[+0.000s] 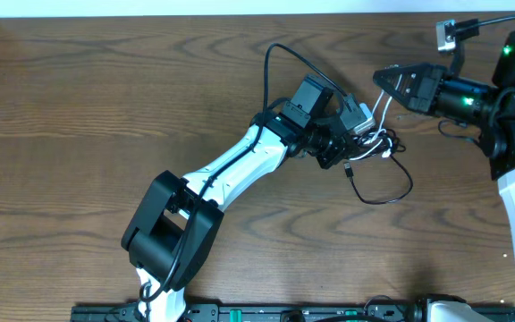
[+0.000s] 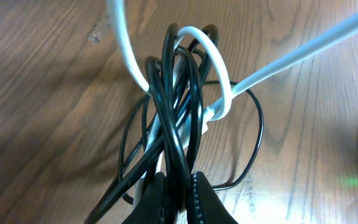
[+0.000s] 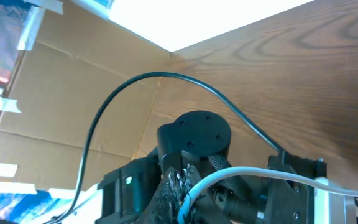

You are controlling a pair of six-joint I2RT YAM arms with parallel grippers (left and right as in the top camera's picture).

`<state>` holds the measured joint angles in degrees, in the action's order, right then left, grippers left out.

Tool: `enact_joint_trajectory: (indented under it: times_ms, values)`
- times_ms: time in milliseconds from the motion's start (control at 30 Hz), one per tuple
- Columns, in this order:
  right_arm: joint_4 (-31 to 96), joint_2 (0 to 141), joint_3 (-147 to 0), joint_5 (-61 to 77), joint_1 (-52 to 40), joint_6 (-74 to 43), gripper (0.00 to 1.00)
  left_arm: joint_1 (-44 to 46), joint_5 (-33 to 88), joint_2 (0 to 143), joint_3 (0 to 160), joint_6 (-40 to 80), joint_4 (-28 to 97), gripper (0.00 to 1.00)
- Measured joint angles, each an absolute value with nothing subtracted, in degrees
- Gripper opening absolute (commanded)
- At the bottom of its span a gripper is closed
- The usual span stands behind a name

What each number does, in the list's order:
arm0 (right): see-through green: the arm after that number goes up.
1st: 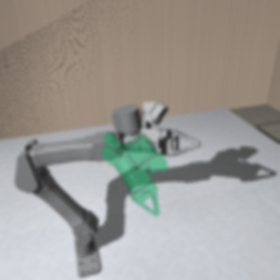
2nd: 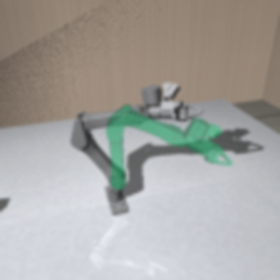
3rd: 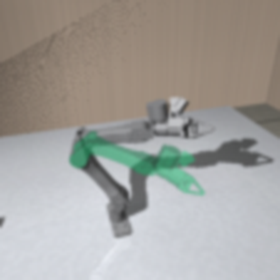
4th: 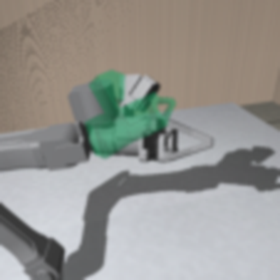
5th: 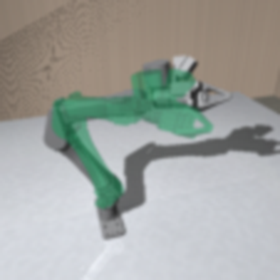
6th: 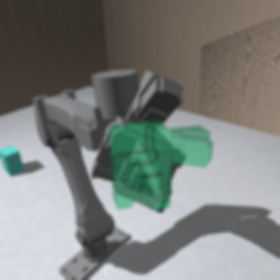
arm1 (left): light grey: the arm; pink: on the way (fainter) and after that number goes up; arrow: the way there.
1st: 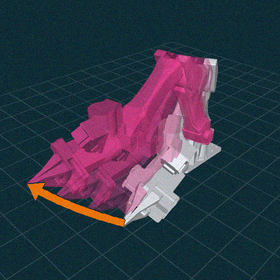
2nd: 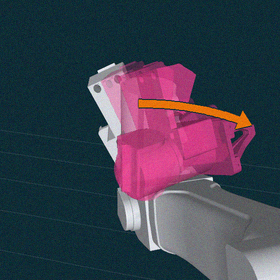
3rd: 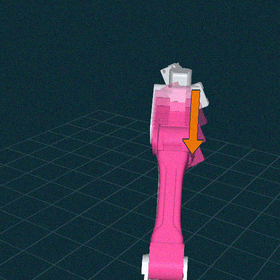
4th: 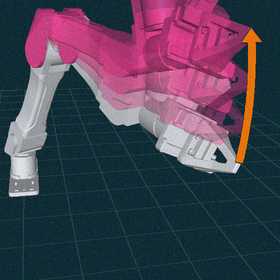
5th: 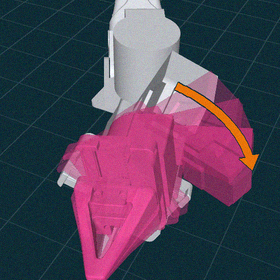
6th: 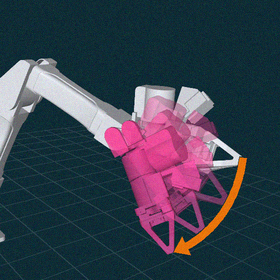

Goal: Untangle cables

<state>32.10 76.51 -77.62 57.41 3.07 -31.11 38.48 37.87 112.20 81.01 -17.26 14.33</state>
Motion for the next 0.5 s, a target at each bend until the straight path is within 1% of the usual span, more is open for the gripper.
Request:
enact_joint_trajectory:
  times_ms: [133, 267, 400, 500]
  values:
    - [30.57, 76.53, -77.6, 58.52, 6.11, -31.99, 0.01, 38.52, 35.0, 112.2, 81.01, -11.27, 14.48, 0.07]
    - [29.82, 76.55, -77.65, 54.7, 12.32, -32.91, 0.01, 38.52, 24.23, 112.2, 81.01, -2.81, 17.5, 0.07]
    - [35.99, 76.58, -77.62, 39.66, 18.22, -33.39, 0.01, 37.91, 13.3, 112.2, 81.01, 5.3, 22.37, 0.07]
    - [40.1, 76.75, -77.62, 27.03, 19.7, -33.26, 0.01, 36.97, 6.63, 112.29, 80.99, 9.98, 25.76, 0.07]
